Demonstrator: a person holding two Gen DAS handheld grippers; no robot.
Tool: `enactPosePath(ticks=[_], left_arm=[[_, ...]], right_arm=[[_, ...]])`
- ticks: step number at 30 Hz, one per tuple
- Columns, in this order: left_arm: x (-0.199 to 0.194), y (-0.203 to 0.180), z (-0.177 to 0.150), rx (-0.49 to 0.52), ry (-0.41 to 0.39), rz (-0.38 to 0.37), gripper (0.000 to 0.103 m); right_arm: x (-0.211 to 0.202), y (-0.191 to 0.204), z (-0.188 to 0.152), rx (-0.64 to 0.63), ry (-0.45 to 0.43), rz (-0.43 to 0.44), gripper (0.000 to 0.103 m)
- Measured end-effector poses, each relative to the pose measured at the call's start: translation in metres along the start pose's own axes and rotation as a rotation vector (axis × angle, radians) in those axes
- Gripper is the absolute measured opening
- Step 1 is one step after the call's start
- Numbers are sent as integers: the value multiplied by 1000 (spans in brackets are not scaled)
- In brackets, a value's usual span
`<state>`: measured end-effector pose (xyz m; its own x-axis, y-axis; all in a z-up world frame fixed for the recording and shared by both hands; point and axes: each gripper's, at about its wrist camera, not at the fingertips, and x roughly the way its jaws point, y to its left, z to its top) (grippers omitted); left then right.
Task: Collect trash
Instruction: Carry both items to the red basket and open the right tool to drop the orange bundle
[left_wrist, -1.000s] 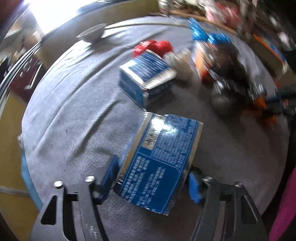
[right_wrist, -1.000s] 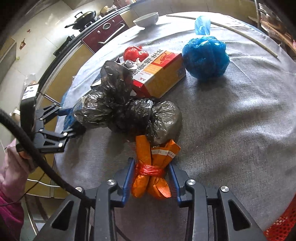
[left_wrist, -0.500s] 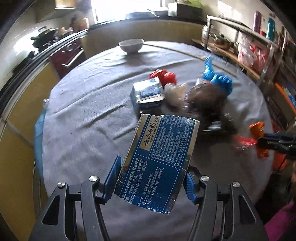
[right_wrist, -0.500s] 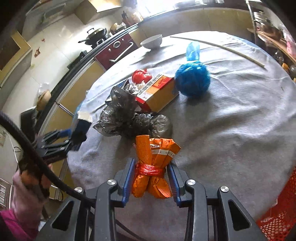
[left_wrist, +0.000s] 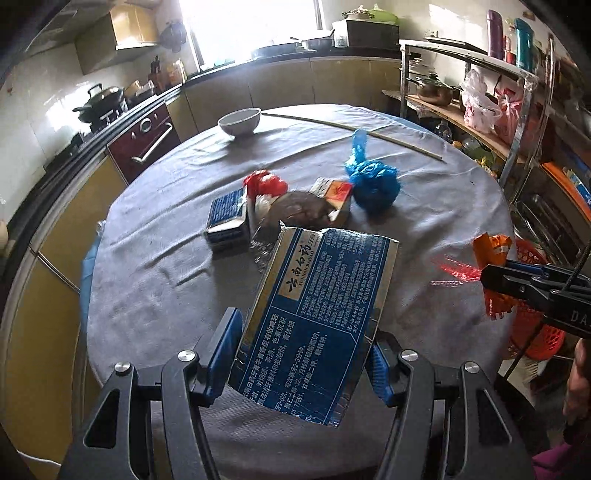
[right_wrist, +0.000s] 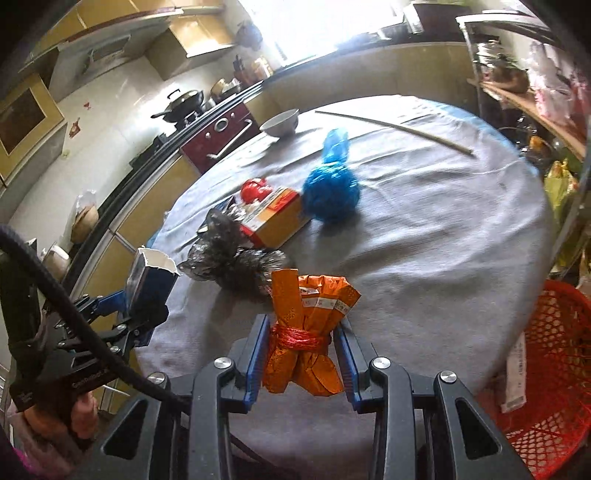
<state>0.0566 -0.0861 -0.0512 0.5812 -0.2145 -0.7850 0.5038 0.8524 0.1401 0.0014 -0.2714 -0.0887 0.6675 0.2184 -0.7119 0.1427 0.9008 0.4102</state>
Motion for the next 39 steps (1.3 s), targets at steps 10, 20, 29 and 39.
enactPosePath(ticks=[10, 20, 29, 39], left_arm=[[-10, -50, 13, 74, -21, 9, 64], [-11, -104, 30, 181, -38, 14, 64], [-3, -143, 42, 260, -23, -2, 64], [10, -192, 51, 357, -9, -43, 64]], right_arm=[[-29, -27, -2, 7, -76, -32, 38], [-53, -70, -7, 76, -131, -60, 38], [-68, -107, -10, 150, -157, -86, 38], [-78, -156, -21, 252, -154, -135, 38]])
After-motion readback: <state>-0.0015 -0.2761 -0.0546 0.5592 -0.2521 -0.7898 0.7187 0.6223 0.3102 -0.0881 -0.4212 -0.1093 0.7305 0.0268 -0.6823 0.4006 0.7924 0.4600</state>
